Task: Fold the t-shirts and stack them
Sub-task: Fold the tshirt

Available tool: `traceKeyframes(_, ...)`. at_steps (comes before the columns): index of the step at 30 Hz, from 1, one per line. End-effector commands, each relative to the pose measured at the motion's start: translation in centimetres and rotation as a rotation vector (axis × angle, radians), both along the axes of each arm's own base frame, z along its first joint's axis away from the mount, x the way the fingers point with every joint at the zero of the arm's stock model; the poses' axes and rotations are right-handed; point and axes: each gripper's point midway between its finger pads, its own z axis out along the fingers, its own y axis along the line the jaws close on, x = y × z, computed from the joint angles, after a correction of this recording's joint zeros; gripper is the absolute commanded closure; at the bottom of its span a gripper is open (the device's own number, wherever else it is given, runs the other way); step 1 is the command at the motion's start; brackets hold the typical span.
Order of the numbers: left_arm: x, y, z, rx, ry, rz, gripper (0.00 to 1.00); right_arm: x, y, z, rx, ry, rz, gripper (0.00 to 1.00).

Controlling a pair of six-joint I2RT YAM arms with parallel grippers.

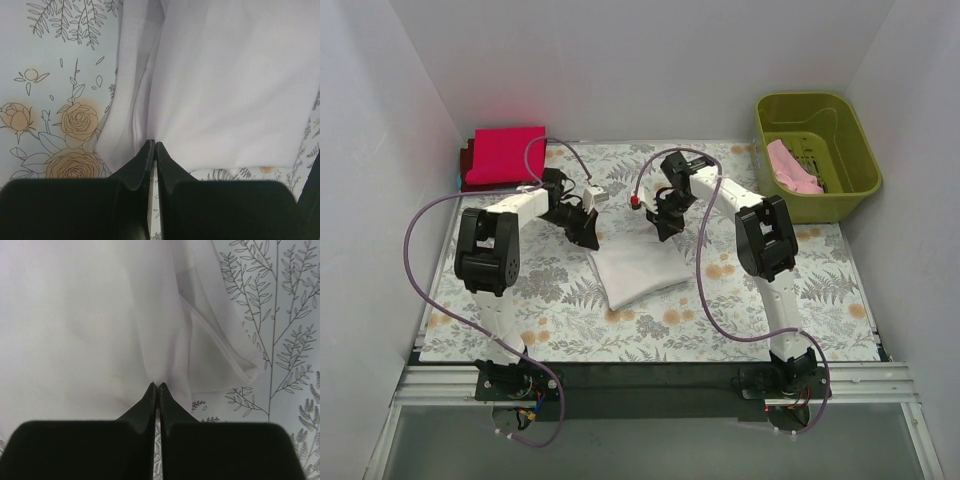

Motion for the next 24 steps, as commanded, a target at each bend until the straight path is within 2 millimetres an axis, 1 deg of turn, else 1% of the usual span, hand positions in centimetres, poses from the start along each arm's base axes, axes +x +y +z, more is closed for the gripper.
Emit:
traceKeyframes(1,0.3,0.4,-1.4,0.032,-0.019,-0.004,1.0,-0.9,-0.3,-0.3,-0.009,0.064,-0.049,0.99)
traceKeyframes(2,0.1,0.4,-1.2,0.033,-0.02,-0.011,1.0,-1.6,-0.6,0.1,-0.01,0.07,-0.049,0.99)
traceKeyframes(3,-0.6,0.6,-1.6,0.037,-0.006,-0.019,1.0,-2.4,-0.9,-0.1,-0.016,0.083,-0.048,0.99)
traceKeyframes(4,-1.0,0.5,-1.6,0.04,-0.015,-0.038,1.0,-4.3,-1.7,-0.3,-0.03,0.124,-0.049,0.99)
traceKeyframes(5,-1.4,0.6,-1.7,0.04,-0.012,-0.047,1.0,-5.4,-1.9,-0.3,-0.033,0.142,-0.045,0.99)
traceKeyframes(6,-2.5,0.6,-1.6,0.039,0.0,-0.061,1.0,-6.6,-2.2,-0.3,-0.041,0.166,-0.045,0.99)
traceKeyframes(7,-3.2,0.4,-1.5,0.033,0.0,-0.082,1.0,-8.6,-2.7,-0.1,-0.046,0.209,-0.057,0.99)
traceKeyframes(8,-3.8,0.2,-1.3,0.02,0.005,-0.094,1.0,-10.1,-2.7,-0.1,-0.052,0.235,-0.05,0.99)
traceKeyframes(9,-5.0,0.2,-0.9,0.011,0.017,-0.104,1.0,-11.2,-2.8,0.2,-0.051,0.251,-0.05,0.99)
traceKeyframes(10,-5.7,0.0,-0.7,0.004,0.016,-0.12,1.0,-12.2,-2.7,1.5,-0.028,0.257,-0.057,0.99)
traceKeyframes(11,-6.7,-0.2,-0.2,-0.013,0.026,-0.142,1.0,-14.4,-3.3,1.0,-0.048,0.3,-0.051,0.99)
traceKeyframes(12,-7.5,-0.4,0.3,-0.025,0.032,-0.155,1.0,-15.1,-3.2,1.5,-0.042,0.309,-0.054,0.99)
traceKeyframes(13,-8.3,-0.5,1.1,-0.039,0.027,-0.164,1.0,-15.7,-3.2,2.5,-0.02,0.314,-0.062,0.97)
traceKeyframes(14,-9.0,-0.8,1.8,-0.067,0.053,-0.161,1.0,-16.0,-3.3,3.0,-0.024,0.336,-0.095,0.82)
traceKeyframes(15,-9.3,-0.8,2.4,-0.077,0.06,-0.158,0.97,-15.8,-3.2,3.6,-0.015,0.336,-0.113,0.76)
traceKeyframes(16,-9.3,-0.9,3.4,-0.087,0.044,-0.161,0.76,-15.4,-3.1,4.4,0.0,0.338,-0.135,0.65)
traceKeyframes(17,-9.5,-0.9,4.0,-0.091,0.049,-0.162,0.68,-14.6,-3.2,5.1,0.013,0.365,-0.201,0.61)
traceKeyframes(18,-9.4,-1.1,4.8,-0.11,0.033,-0.163,0.63,-13.0,-2.7,6.8,0.059,0.346,-0.229,0.57)
traceKeyframes(19,-8.8,-1.3,6.2,-0.123,-0.015,-0.162,0.54,-12.2,-2.2,7.6,0.096,0.383,-0.258,0.53)
traceKeyframes(20,-8.3,-1.5,6.9,-0.138,-0.048,-0.16,0.49,-10.7,-2.5,8.5,0.131,0.398,-0.307,0.53)
traceKeyframes(21,-8.2,-1.9,7.7,-0.168,-0.056,-0.157,0.46,-9.3,-2.0,10.1,0.17,0.409,-0.349,0.53)
traceKeyframes(23,-8.4,-3.2,9.3,-0.241,-0.061,-0.164,0.41,-8.2,-1.2,10.5,0.211,0.457,-0.367,0.61)
traceKeyframes(24,-7.7,-3.8,9.4,-0.25,-0.081,-0.158,0.41,-7.9,-0.8,10.3,0.214,0.461,-0.367,0.65)
